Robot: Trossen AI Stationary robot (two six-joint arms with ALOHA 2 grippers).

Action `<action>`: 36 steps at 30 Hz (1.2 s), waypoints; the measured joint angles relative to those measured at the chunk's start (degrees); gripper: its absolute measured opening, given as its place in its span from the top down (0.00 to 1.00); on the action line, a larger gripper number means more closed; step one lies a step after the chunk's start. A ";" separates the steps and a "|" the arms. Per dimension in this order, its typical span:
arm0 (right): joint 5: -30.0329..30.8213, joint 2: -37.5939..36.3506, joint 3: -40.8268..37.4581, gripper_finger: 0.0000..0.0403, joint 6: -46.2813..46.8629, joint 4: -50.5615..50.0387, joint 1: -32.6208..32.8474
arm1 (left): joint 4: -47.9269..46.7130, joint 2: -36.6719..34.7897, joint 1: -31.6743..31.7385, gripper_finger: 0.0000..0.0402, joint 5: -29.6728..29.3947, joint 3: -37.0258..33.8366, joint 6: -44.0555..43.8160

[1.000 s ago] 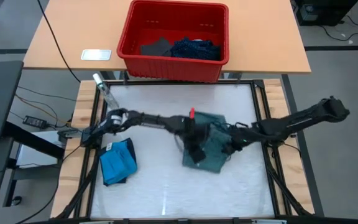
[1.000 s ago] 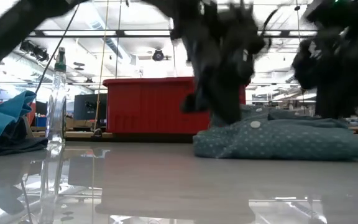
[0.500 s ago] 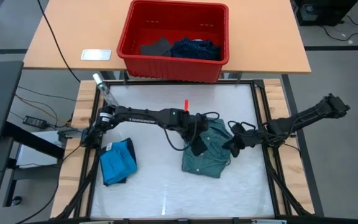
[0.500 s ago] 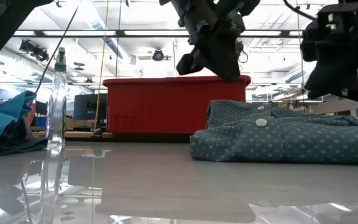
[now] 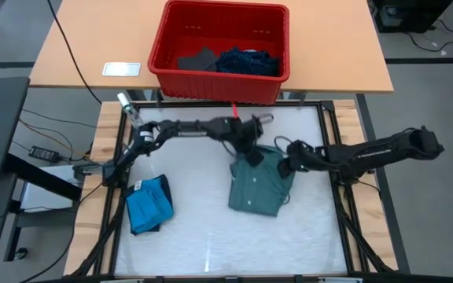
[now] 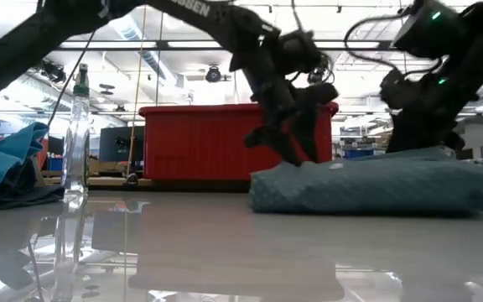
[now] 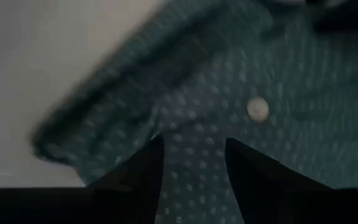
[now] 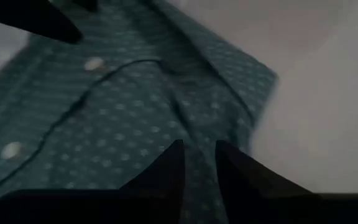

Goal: Fold laundry
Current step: Fold the green polo shirt

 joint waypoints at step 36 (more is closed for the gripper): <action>-12.58 4.24 -0.95 0.95 -12.75 14.27 -26.00 | 1.76 -0.81 10.46 0.56 8.95 0.23 5.75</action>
